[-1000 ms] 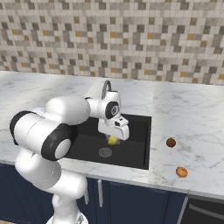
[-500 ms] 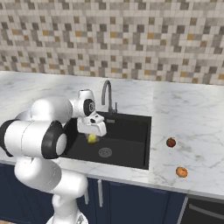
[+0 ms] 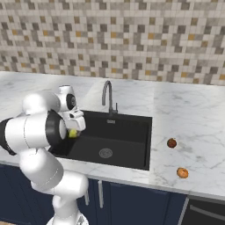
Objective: There is a mixed pile of frozen fruits and vegetables on the counter. Locate all the frozen vegetables and place the items in a bowl on the counter. Take all the frozen fruits and defrost them in a running sink.
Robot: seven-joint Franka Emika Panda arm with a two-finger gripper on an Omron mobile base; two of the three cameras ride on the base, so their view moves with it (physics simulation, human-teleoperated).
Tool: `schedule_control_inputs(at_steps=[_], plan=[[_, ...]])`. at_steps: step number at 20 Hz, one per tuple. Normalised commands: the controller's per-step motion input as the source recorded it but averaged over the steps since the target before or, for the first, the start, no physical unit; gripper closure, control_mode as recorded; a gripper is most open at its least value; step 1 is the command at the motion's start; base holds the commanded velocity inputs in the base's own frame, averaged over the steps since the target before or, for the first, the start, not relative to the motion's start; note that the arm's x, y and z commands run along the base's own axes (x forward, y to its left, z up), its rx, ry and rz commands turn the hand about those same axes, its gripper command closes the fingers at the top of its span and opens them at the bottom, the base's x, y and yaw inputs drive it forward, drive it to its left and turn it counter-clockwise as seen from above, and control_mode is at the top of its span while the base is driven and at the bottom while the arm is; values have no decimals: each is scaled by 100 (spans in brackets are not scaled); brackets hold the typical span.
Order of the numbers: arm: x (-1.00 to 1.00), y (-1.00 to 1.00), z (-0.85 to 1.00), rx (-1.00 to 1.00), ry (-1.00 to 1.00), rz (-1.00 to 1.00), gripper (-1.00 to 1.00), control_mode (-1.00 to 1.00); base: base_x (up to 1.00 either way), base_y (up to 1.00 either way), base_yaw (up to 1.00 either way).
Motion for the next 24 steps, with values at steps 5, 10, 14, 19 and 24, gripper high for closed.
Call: schedule_control_inputs(at_steps=[5, 10, 14, 19, 24], plan=[[21, 81, 25, 9, 0, 0, 100, -100, 0, 0, 0], [18, 78, 22, 6, 2, -1, 100, -100, 0, 0, 0], [13, 73, 35, 0, 10, -1, 100, -100, 0, 0, 0], [22, 71, 23, 0, 15, 0, 100, -100, 0, 0, 0], [28, 75, 1, -5, 3, 0, 100, -100, 0, 0, 0]])
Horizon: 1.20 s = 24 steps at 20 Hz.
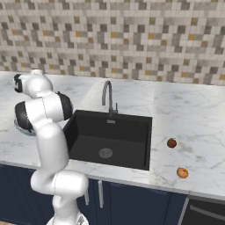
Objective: There is a mixed pile of frozen fruits and vegetables on the counter. Locate all the frozen vegetables and place the items in a bowl on the counter. Take all the frozen fruits and defrost them in a running sink.
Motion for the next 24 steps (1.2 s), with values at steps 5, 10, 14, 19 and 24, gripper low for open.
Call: schedule_control_inputs(at_steps=[5, 10, 14, 19, 24], plan=[[37, 69, -5, -10, -6, -6, 100, -100, 0, 0, 0], [15, 18, -43, 0, -15, -10, 100, -100, 0, 0, 0], [-5, -1, -54, 0, -2, -11, 100, -100, 0, 0, 0], [-7, -5, -29, 0, -7, -7, 100, -100, 0, 0, 0], [-5, 5, 3, 0, -5, -4, -100, -100, 0, 0, 0]])
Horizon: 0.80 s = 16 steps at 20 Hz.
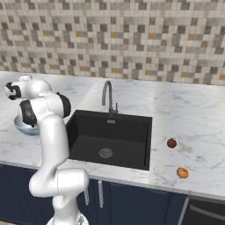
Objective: There is a mixed pile of frozen fruits and vegetables on the counter. Locate all the frozen vegetables and place the items in a bowl on the counter. Take all the frozen fruits and defrost them in a running sink.
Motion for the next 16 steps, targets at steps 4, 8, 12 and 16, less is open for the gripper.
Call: schedule_control_inputs(at_steps=[4, 8, 12, 16], plan=[[-17, -13, 41, -3, 0, 0, -100, -100, 0, 0, 0], [-25, -19, 32, -2, -1, -1, -100, -100, 0, 0, 0], [-22, -48, 63, -5, -3, 2, -100, -100, 0, 0, 0], [-37, -70, 41, -1, -7, -1, -100, -100, 0, 0, 0]])
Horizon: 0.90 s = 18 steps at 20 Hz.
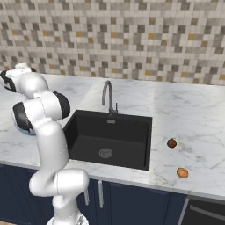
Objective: There is a mixed pile of frozen fruits and vegetables on the counter. Locate all the frozen vegetables and place the items in a bowl on the counter. Take all the frozen fruits and defrost them in a running sink.
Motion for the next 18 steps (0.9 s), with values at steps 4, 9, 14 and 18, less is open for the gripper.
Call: schedule_control_inputs(at_steps=[4, 9, 14, 18], plan=[[-19, -100, 0, 10, -9, 0, -100, -100, 0, 0, 0], [-13, -100, -1, 14, -13, 0, -100, -100, 0, 0, 0], [0, -98, -6, 10, -7, 3, -100, -100, 0, 0, 0], [12, -66, -11, 1, 0, 22, -100, -100, 0, 0, 0]])
